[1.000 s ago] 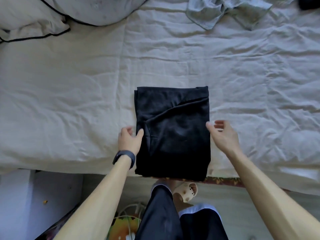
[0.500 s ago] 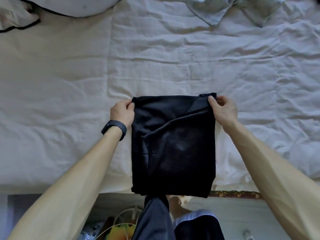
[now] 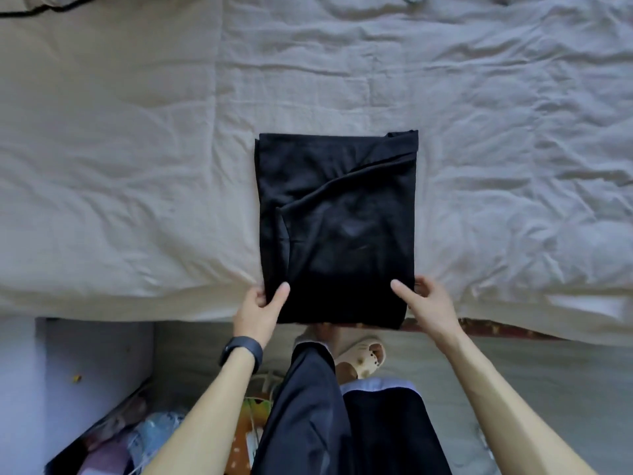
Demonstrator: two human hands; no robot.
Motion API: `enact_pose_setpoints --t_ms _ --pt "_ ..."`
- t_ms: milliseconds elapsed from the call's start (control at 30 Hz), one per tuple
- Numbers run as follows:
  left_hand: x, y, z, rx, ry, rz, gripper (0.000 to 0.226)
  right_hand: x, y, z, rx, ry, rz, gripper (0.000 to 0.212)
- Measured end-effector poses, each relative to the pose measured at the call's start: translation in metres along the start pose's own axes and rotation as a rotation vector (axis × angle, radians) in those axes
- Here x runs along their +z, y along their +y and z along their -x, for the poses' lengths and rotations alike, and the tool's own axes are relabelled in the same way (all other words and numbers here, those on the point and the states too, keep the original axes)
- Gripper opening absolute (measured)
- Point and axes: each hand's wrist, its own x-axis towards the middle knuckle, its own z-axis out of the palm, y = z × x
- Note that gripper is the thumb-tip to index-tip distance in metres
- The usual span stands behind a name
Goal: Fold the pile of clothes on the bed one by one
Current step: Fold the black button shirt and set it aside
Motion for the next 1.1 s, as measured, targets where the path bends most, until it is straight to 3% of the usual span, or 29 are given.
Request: enact_pose_setpoints --t_ms 67,200,300,533,700,867,1100 --pt "0.006 -0.03 0.008 -0.031 -0.089 -0.031 0.036 0.004 0.033 0.009 0.025 -0.026 0.046 0.02" --pt "0.009 -0.045 0.004 -0.045 -0.091 0.074 0.044 0.011 0.076 0.015 0.026 -0.045 0.025 0.022" --pt "0.004 -0.049 0.0 -0.09 -0.152 0.235 0.03 0.017 0.089 0.012 0.001 -0.023 -0.042 0.018" --pt "0.002 -0.058 0.03 -0.056 -0.014 0.571 0.007 0.017 0.085 0.042 0.023 0.027 -0.221 0.016" --pt "-0.007 -0.049 0.09 -0.109 0.083 0.811 0.016 0.005 0.065 0.103 -0.007 0.089 -0.268 0.016" --pt "-0.029 -0.048 0.156 -0.045 0.201 0.763 0.028 -0.009 0.051 0.167 -0.034 0.183 -0.326 0.019" --pt "-0.051 -0.044 0.165 0.032 0.061 0.577 0.026 -0.014 0.051 0.188 -0.055 0.066 -0.229 0.014"
